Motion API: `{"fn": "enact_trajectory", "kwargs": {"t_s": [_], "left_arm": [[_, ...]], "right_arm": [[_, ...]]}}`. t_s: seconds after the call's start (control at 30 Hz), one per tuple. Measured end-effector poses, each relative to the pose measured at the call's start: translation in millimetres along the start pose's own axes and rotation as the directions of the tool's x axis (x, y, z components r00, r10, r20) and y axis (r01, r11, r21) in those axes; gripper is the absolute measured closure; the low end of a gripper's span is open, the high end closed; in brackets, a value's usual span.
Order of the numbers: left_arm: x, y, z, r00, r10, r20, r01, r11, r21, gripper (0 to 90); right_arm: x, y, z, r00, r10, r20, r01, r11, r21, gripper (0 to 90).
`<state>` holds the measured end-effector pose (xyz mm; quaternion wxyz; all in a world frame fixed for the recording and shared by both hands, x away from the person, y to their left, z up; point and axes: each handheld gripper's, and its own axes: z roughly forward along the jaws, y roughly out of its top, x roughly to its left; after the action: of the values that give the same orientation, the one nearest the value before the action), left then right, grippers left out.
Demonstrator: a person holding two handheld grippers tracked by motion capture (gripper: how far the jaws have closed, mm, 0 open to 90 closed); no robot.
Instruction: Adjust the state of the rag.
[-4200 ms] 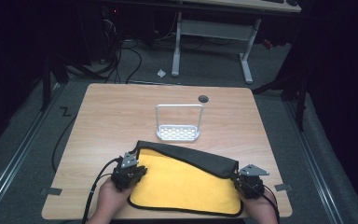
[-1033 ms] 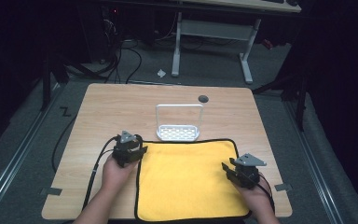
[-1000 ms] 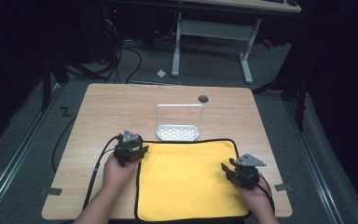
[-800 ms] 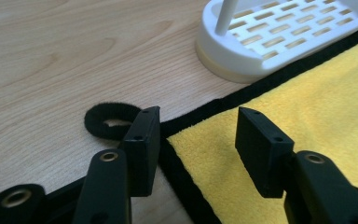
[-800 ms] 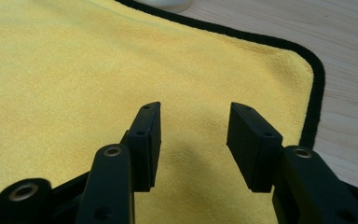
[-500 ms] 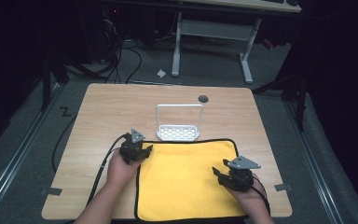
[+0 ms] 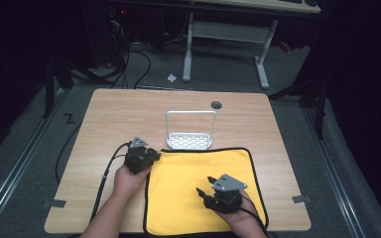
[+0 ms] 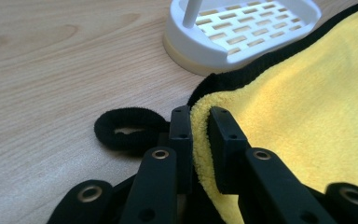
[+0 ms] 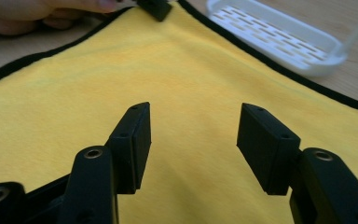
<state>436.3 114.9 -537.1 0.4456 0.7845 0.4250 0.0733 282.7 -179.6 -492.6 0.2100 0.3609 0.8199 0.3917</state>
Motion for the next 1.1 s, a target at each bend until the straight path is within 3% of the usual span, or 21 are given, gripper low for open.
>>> {"fn": "enact_trajectory", "kwargs": {"t_s": [0.17, 0.2, 0.3, 0.43, 0.67, 0.87, 1.1], "left_arm": [[1.1, -0.2, -0.6, 0.9999, -0.010, 0.007, 0.010, 0.9999, -0.002, 79.8], [1.0, -0.3, -0.7, 0.9999, -0.009, 0.007, 0.009, 1.0000, -0.003, 79.5], [0.4, -0.8, -1.2, 0.9999, -0.012, 0.002, 0.012, 0.9999, -0.012, 79.4], [1.1, -0.9, -1.2, 0.9998, -0.018, 0.008, 0.019, 0.9998, -0.012, 79.4], [0.8, -0.9, -1.6, 0.9999, -0.012, 0.001, 0.012, 0.9999, -0.011, 79.4], [1.2, -1.0, -1.7, 0.9999, -0.016, 0.002, 0.016, 0.9998, -0.011, 79.4], [1.5, -0.9, -1.7, 0.9999, -0.017, 0.003, 0.017, 0.9998, -0.011, 79.5]], "right_arm": [[27.9, 8.3, 17.7, 0.9980, -0.031, -0.055, 0.033, 0.999, 0.031, 48.8], [38.7, 11.6, 25.5, 0.9948, -0.045, -0.091, 0.050, 0.997, 0.052, 48.9], [49.8, 14.2, 33.7, 0.9921, -0.059, -0.111, 0.067, 0.995, 0.067, 48.7], [70.6, 19.2, 51.2, 0.9837, -0.087, -0.157, 0.101, 0.991, 0.083, 47.1], [104.1, 32.1, 74.2, 0.9681, -0.096, -0.231, 0.119, 0.989, 0.089, 44.5], [118.5, 36.2, 87.3, 0.9597, -0.102, -0.262, 0.134, 0.985, 0.109, 40.8], [124.0, 32.6, 89.2, 0.9565, -0.113, -0.269, 0.149, 0.981, 0.121, 38.6]]}}
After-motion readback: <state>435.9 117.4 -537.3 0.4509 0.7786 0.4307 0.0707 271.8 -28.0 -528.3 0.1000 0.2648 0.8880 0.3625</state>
